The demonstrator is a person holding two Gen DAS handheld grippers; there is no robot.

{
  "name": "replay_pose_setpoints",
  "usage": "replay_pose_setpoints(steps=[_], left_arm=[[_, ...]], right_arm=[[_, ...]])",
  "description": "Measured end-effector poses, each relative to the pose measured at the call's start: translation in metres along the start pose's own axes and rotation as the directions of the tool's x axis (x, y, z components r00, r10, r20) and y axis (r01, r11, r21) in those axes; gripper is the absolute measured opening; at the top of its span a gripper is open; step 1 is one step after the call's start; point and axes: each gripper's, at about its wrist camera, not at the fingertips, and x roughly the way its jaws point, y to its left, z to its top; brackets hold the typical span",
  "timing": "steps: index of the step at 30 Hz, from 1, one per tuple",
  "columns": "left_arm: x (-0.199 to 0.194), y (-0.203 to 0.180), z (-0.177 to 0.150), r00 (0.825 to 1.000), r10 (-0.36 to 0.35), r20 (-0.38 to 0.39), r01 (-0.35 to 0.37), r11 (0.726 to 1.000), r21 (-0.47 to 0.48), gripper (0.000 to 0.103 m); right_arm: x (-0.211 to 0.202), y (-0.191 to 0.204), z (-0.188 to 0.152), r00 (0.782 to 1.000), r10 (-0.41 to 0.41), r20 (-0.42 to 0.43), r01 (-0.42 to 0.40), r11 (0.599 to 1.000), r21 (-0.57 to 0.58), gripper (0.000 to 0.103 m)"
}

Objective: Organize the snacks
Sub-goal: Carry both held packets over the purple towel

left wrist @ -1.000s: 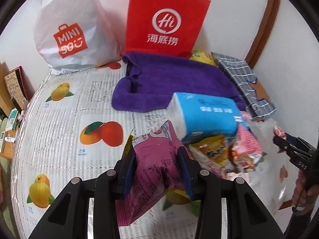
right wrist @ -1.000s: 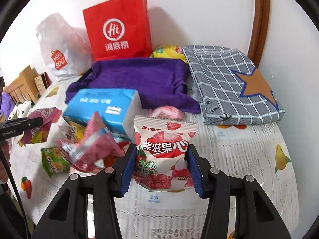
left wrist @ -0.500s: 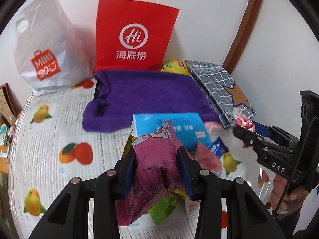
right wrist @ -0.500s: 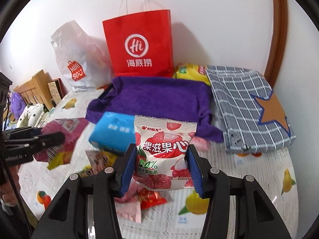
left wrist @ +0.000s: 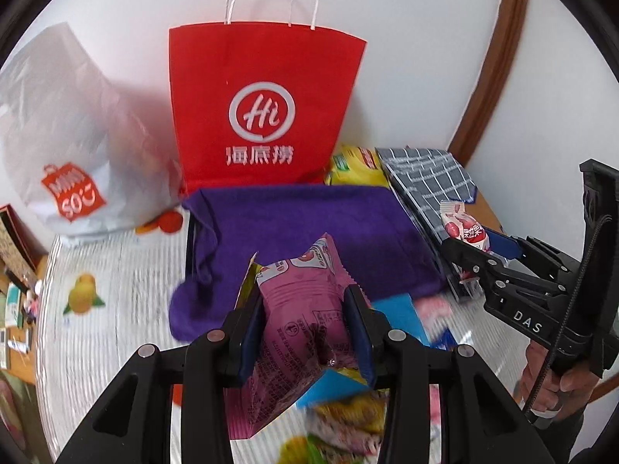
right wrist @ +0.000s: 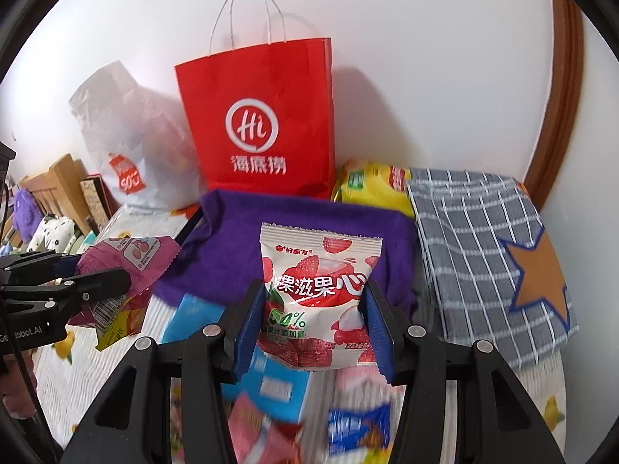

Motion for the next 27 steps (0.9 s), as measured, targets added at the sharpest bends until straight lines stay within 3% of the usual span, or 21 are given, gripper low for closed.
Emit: replay_pose_setpoints(steps=[14,21,27], left_arm=[[0.076,0.032,0.069,1.0,0.011,-0.005,-0.011,1.0,-0.027,0.039],[0.126,0.05,0.069,0.996,0.036,-0.079,-0.038,0.999,-0.02,0.039],[0.149,0.059,0.059,0.988,0.052,-0.145,-0.056,0.998,-0.03,0.039]], right_arm=[[0.084,-0.027,0.053,0.999,-0.019,-0.026,0.02,0.999,0.045,0.05],[0.13,-0.044,0.053,0.998,-0.022,-0.063,0.027,0.997,0.071,0.05],[0.166,-0.046,0.037,0.986,-0.026,-0.163,0.033,0.999,0.042,0.05]])
